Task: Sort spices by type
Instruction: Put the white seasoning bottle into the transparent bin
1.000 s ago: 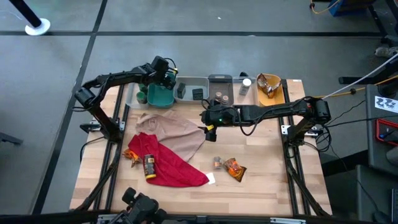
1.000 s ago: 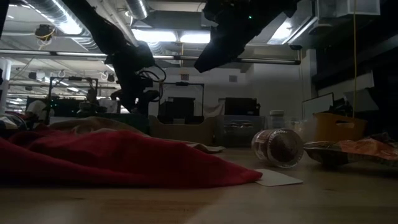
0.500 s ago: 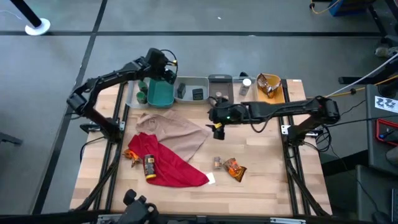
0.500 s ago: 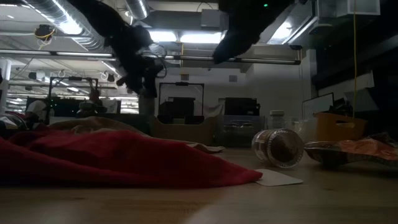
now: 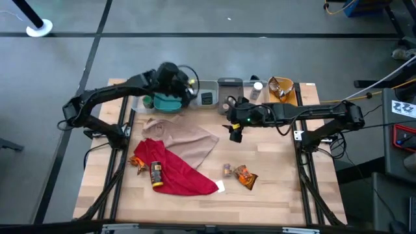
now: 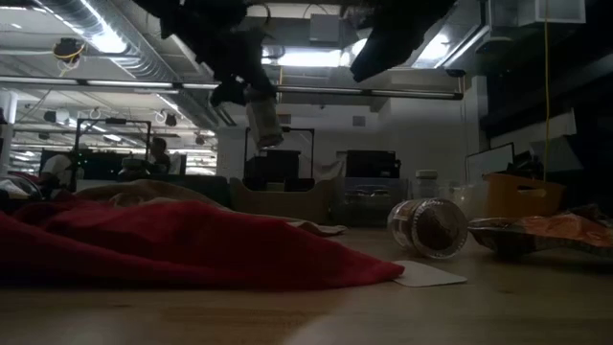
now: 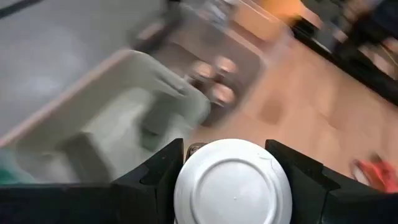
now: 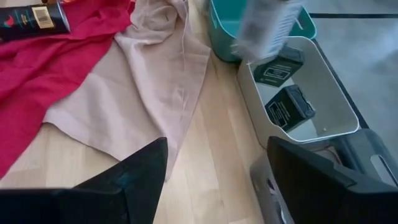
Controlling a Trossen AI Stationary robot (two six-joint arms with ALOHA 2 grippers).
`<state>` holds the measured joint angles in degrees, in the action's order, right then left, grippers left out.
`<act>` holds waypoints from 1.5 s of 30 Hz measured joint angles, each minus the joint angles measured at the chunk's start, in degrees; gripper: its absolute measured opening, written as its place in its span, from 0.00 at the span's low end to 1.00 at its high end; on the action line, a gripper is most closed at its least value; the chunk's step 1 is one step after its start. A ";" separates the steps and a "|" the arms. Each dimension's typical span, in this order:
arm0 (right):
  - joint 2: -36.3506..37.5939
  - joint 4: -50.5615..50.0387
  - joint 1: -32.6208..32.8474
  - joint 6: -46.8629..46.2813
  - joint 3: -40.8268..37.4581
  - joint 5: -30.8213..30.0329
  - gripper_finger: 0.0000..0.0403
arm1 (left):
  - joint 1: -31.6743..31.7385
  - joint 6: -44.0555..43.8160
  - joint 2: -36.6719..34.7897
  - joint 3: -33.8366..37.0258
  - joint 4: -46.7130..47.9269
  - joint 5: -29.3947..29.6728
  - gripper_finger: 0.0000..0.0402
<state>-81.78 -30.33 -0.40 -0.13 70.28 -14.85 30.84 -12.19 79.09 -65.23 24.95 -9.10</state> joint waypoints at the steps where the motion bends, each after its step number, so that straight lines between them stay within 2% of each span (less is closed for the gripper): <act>1: 0.00 -0.10 0.00 -0.02 0.00 0.00 0.68 | -1.88 0.11 0.00 0.34 -0.07 0.00 0.47; 8: -0.02 -1.16 0.00 -3.31 0.00 0.11 0.68 | -13.59 -1.09 1.16 4.49 -1.36 0.73 0.47; 17: -0.20 -1.14 0.00 -6.14 -0.02 7.20 0.68 | -22.41 -5.51 8.58 8.77 -9.86 4.69 0.47; 27: -0.20 -1.06 0.00 -6.11 -0.04 8.00 0.68 | -26.03 -4.13 16.06 8.59 -13.17 6.88 0.50; 32: -0.20 -1.07 0.00 -6.11 -0.04 8.00 0.68 | -26.64 -4.17 16.81 8.50 -13.28 6.90 0.51; 45: -2.64 -0.91 0.00 -6.07 -0.09 8.17 0.68 | -27.14 -5.94 17.07 8.71 -11.54 6.52 0.63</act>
<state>-84.42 -31.24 -0.40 -6.20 70.19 -6.68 3.70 -18.13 96.16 -56.51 13.41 -2.59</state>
